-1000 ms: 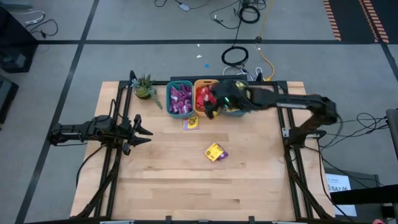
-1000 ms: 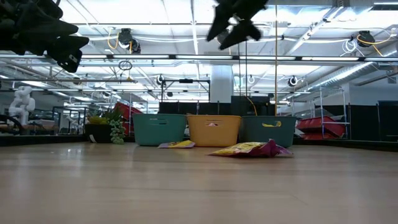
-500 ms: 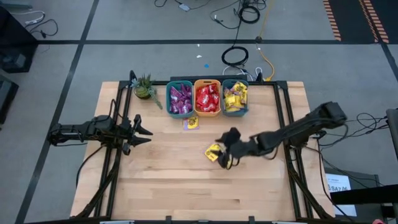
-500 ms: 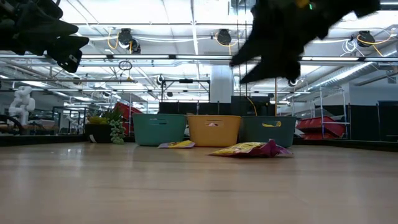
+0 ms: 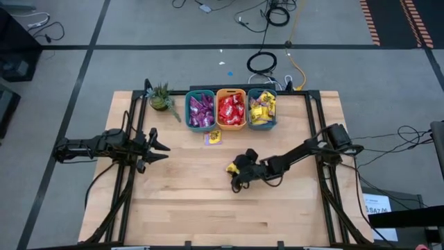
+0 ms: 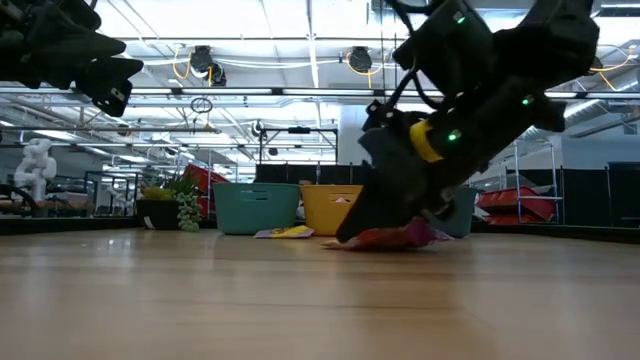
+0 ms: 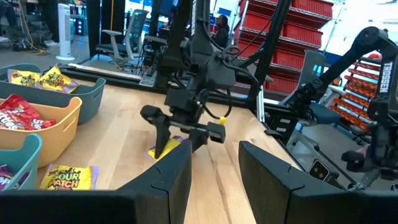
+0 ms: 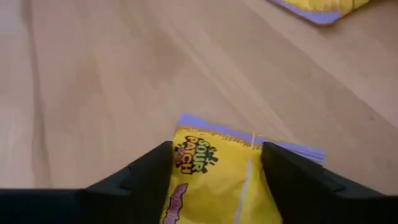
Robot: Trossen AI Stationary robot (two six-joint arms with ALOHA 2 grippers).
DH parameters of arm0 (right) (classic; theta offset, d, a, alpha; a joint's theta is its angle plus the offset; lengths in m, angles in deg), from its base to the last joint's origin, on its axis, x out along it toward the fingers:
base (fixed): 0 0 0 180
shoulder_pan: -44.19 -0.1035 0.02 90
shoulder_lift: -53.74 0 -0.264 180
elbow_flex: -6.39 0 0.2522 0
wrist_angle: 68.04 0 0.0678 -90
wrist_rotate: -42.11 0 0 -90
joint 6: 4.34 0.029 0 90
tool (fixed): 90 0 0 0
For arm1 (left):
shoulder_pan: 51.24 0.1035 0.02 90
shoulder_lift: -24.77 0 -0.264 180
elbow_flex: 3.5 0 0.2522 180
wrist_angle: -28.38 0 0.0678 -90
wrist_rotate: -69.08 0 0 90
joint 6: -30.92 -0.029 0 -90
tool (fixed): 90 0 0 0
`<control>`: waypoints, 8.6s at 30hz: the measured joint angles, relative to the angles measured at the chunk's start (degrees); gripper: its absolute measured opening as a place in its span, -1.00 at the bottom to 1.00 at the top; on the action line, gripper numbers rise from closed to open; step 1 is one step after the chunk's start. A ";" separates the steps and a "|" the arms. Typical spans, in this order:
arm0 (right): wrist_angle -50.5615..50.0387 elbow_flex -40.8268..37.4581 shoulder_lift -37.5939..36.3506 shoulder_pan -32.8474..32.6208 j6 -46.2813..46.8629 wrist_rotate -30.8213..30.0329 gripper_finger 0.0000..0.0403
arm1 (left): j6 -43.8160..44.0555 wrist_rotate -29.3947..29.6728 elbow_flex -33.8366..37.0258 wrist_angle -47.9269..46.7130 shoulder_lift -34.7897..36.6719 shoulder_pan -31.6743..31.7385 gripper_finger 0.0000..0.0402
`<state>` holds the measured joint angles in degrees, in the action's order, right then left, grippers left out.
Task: Sort candy
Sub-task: Put the yellow candy into the dark blue bin, then put the violet candy into the blue bin, then put the yellow candy into the dark blue bin
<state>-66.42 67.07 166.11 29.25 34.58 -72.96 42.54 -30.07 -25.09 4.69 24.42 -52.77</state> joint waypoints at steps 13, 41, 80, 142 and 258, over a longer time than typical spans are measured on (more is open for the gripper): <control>-5.34 -1.11 -10.03 1.80 -7.00 5.12 -0.91 | -0.02 0.00 0.00 0.03 -0.01 0.01 -0.29; -18.07 -0.59 -39.04 36.22 -12.93 -6.84 -0.43 | 0.00 0.00 0.00 0.01 0.00 0.00 -0.29; -39.75 -0.48 -41.78 19.24 -19.35 26.58 0.44 | -0.02 0.00 0.00 0.00 0.01 0.01 -0.29; -41.67 76.40 22.00 33.00 -32.17 12.74 -0.38 | 0.00 0.10 0.00 0.42 0.01 -0.01 -0.29; -30.72 28.78 -19.16 6.79 -17.36 -18.02 -0.97 | -0.02 0.42 0.00 0.00 0.01 0.01 -0.29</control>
<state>-97.13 95.84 146.95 36.04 17.22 -90.99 42.51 -29.65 -25.09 4.69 24.43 -52.76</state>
